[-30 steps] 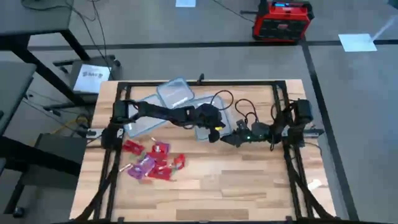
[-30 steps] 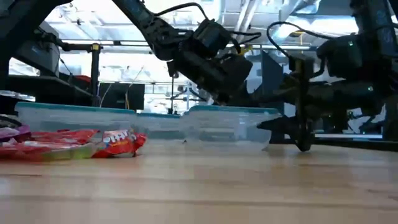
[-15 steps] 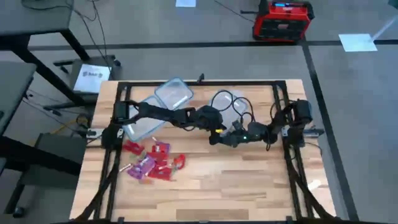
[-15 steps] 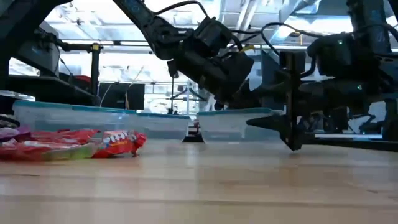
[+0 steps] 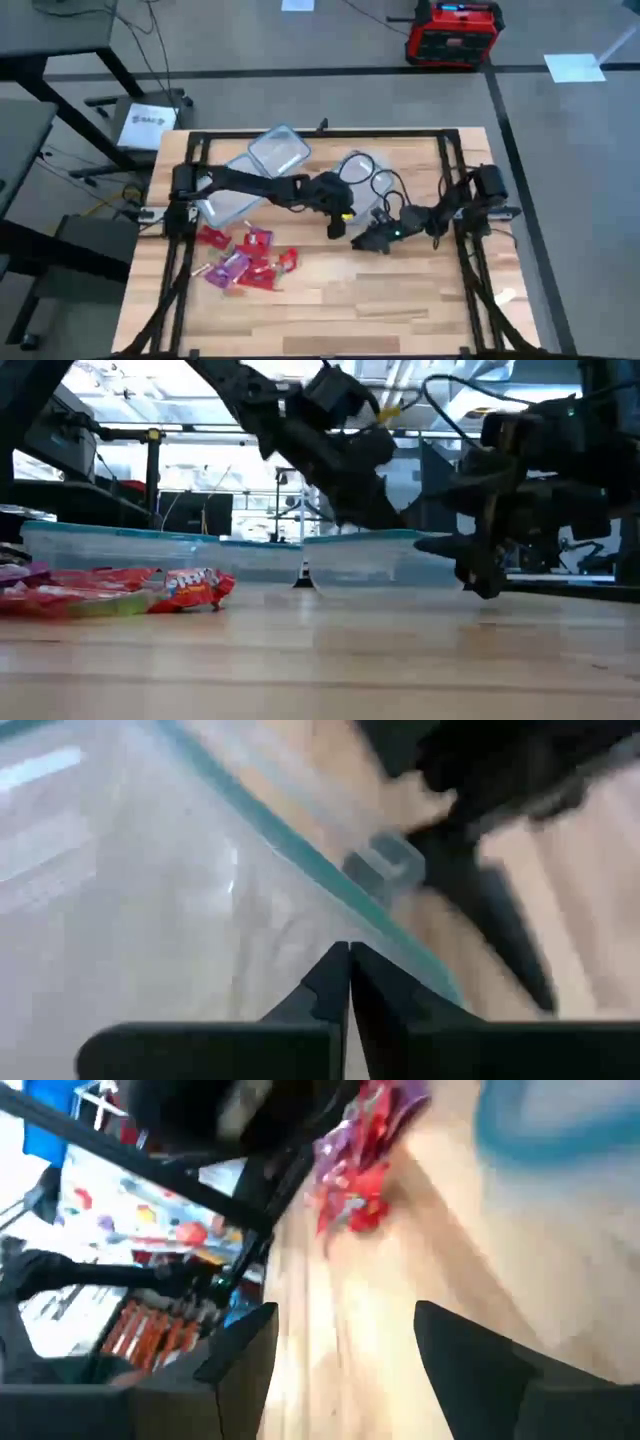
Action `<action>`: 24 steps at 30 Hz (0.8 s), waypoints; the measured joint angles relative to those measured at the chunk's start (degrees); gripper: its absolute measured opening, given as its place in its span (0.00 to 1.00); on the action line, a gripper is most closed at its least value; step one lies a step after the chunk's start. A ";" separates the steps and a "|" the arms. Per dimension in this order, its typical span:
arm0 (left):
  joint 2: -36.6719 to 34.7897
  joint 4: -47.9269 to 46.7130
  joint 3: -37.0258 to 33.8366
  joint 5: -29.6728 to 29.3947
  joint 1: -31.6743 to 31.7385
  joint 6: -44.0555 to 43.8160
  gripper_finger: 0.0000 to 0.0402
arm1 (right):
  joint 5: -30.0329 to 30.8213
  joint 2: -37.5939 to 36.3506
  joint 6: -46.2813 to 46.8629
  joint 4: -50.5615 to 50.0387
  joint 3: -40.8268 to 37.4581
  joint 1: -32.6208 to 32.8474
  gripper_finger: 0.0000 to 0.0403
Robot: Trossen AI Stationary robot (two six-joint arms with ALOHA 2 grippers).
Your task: Sort candy
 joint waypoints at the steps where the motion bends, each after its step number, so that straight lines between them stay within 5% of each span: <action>1: -1.51 -1.16 0.07 -0.29 0.03 0.71 0.00 | -0.08 -0.60 -0.76 -0.12 0.20 0.65 0.55; 8: -8.38 -17.28 0.22 -6.69 1.24 8.62 0.00 | 2.63 -9.04 -10.49 -2.69 2.10 4.42 0.55; 12: -7.85 -24.56 0.13 -8.36 4.03 11.60 0.00 | 7.76 -17.42 -19.15 -13.37 4.68 2.05 0.55; 15: -6.31 -24.06 -1.89 -8.29 5.98 11.99 0.00 | 13.26 -24.62 -25.87 -32.28 8.33 -1.12 0.53; 20: -6.17 -24.15 -3.97 -6.11 6.98 8.73 0.00 | 25.43 -32.19 -33.66 -78.61 19.23 -7.60 0.49; 24: -6.11 -23.34 -4.02 -3.27 5.33 2.28 0.00 | 27.07 -30.77 -36.83 -95.73 23.01 -13.04 0.47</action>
